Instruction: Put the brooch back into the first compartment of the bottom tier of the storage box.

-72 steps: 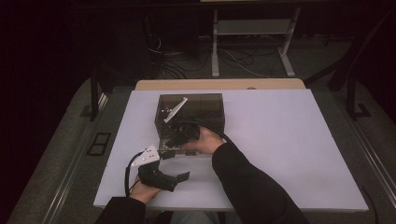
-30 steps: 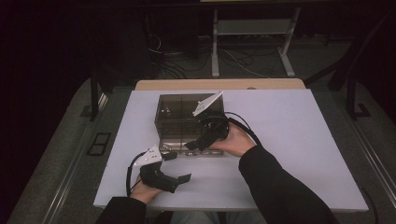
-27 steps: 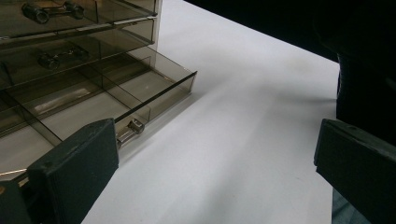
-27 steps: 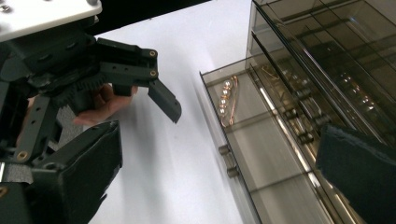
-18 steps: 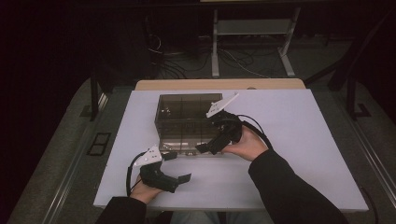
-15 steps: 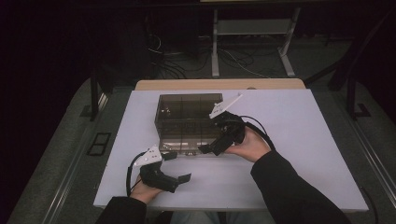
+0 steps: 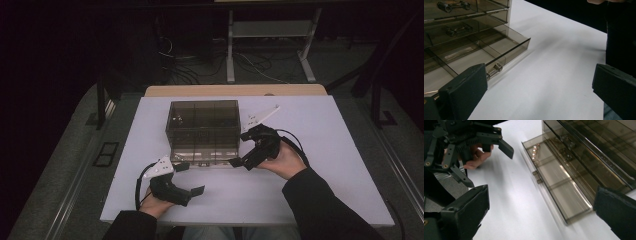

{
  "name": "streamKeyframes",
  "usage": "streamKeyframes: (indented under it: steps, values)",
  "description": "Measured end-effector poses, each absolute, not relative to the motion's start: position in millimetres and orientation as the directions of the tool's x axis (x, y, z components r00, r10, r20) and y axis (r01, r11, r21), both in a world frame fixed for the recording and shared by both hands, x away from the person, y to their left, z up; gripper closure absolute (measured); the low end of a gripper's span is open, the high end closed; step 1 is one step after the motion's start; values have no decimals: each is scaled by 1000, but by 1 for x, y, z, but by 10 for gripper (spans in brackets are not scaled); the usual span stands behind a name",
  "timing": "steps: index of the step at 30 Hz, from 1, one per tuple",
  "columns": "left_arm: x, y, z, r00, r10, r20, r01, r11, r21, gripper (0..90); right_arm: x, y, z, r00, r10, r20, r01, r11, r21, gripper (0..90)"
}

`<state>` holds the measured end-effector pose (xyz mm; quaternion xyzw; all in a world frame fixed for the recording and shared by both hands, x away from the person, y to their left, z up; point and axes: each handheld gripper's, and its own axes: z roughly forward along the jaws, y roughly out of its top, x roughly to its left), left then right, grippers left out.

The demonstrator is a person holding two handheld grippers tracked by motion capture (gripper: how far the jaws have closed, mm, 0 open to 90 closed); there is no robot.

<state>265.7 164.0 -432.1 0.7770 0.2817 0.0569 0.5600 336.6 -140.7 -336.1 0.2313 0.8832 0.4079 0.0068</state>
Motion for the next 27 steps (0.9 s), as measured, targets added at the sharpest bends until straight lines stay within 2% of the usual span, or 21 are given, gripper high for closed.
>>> streamKeyframes:
  steps: [27]
  values:
    - [265, 164, -432, 831, 510, -222, 371, -212, 904, 0, 316, -205, -361, -826, 532, 188, 479, 486, 731, 3]
